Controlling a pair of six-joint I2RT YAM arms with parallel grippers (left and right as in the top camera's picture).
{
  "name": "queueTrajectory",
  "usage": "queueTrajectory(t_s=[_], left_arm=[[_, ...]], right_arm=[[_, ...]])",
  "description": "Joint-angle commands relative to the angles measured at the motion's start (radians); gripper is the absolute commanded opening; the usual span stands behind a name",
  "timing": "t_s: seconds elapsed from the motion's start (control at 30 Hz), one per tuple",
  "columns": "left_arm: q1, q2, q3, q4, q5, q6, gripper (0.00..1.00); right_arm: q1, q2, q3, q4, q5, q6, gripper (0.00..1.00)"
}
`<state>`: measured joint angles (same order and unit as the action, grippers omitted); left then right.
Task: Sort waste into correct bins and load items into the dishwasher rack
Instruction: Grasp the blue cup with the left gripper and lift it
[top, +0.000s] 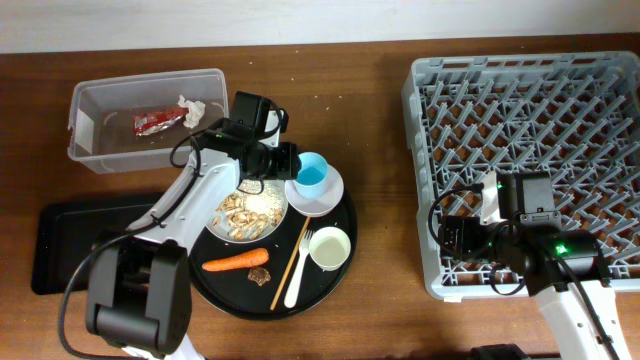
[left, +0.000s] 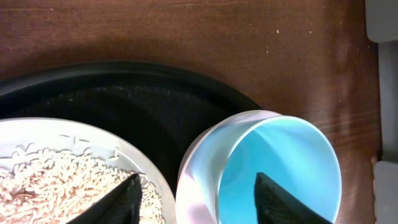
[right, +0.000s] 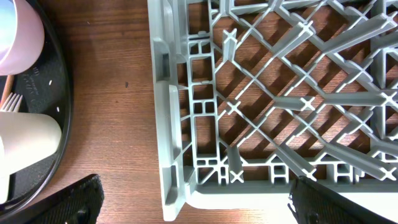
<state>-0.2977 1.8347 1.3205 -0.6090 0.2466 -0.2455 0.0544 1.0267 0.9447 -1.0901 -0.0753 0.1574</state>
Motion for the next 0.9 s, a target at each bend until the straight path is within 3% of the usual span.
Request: queueTrajectory(t_s=[0.0,0.33,0.5,0.73,0.87], left_arm=[[-0.019,0.014,0.014,-0.005,0.000,0.003,0.43],[-0.042,0.019,0.006,-0.043,-0.038,0.003,0.19],[-0.042,0.018,0.006,-0.042,-0.037,0.003,0.00],[0.028,-0.093,0.079,-0.137,-0.035,0.003,0.00],[0.104,-0.193,0.090,-0.172,0.150,0.003,0.00]], right_arm=[[0.005,-0.003,0.014,0.000,0.009,0.001,0.99],[0.004,-0.003,0.014,-0.011,0.009,0.001,0.99],[0.005,-0.003,0.014,-0.011,0.009,0.001,0.99],[0.002,-0.005,0.015,-0.014,0.009,0.005,0.99],[-0.134,-0.007,0.063,0.002,0.042,0.084,0.99]])
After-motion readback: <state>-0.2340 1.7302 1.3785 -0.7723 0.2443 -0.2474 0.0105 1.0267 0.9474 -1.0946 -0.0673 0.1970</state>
